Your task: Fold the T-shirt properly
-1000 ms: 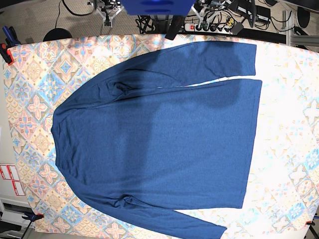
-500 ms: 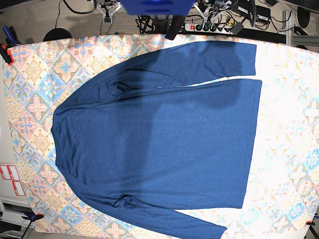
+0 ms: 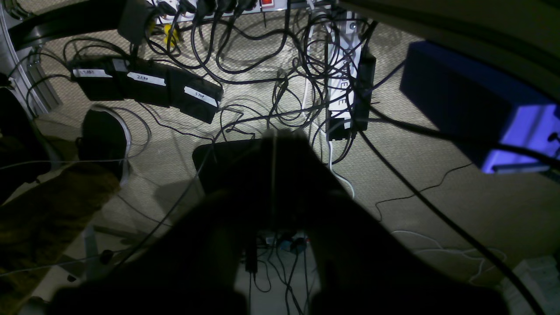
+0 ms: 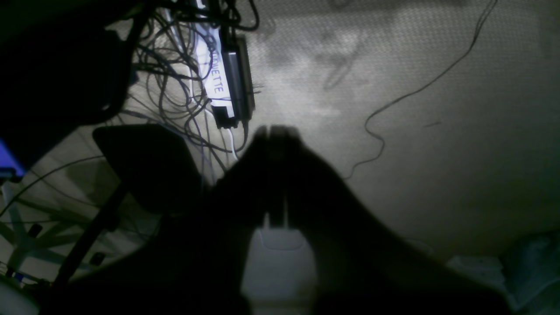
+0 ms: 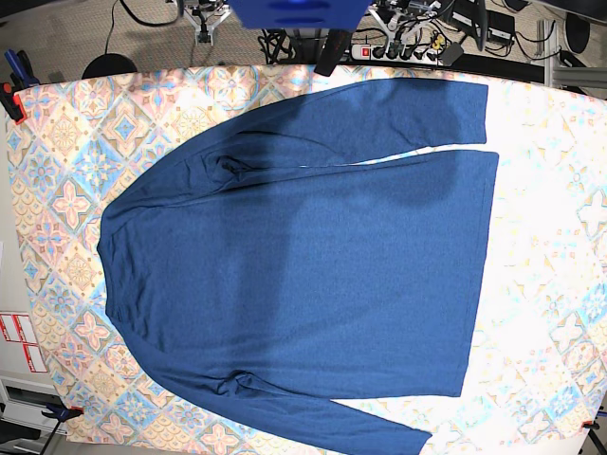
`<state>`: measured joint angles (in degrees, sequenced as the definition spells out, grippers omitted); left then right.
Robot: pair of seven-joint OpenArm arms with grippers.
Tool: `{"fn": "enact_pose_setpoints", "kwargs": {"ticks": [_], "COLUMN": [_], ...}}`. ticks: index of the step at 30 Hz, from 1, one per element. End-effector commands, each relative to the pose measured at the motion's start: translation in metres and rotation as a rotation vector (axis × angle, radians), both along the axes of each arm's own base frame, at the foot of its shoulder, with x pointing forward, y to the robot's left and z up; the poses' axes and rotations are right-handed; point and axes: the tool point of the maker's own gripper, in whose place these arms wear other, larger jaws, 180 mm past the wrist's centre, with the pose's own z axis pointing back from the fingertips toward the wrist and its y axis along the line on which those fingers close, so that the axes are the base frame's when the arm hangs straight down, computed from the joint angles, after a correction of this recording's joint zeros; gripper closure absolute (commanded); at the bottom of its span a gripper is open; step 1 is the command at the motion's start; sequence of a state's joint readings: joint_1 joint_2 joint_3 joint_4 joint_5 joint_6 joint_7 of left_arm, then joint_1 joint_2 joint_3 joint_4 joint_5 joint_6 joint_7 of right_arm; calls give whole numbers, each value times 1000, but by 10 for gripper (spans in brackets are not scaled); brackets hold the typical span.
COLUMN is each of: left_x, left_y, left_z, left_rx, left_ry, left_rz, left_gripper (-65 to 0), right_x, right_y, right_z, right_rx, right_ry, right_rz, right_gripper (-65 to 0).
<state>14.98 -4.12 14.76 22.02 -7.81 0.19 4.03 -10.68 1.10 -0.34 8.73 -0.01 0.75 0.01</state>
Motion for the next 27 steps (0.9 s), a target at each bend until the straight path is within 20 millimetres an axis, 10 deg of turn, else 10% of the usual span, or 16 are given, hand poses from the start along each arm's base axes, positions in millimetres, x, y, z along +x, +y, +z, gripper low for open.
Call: {"fn": "enact_pose_setpoints", "kwargs": {"ticks": [1, 27], "left_x": [-11, -32], "left_y": [0, 44], "left_z": [1, 69], "left_rx": [0, -23], "left_ry": [14, -156], "left_rz": [0, -189], "left_gripper": [0, 0], "right_x": [-5, -40], "right_y": [-3, -86], "right_z": [1, 48], "right_rx": [-7, -143], "right_ry": [3, -130], "right_rz": [10, 101], "right_gripper": [-1, 0]}}
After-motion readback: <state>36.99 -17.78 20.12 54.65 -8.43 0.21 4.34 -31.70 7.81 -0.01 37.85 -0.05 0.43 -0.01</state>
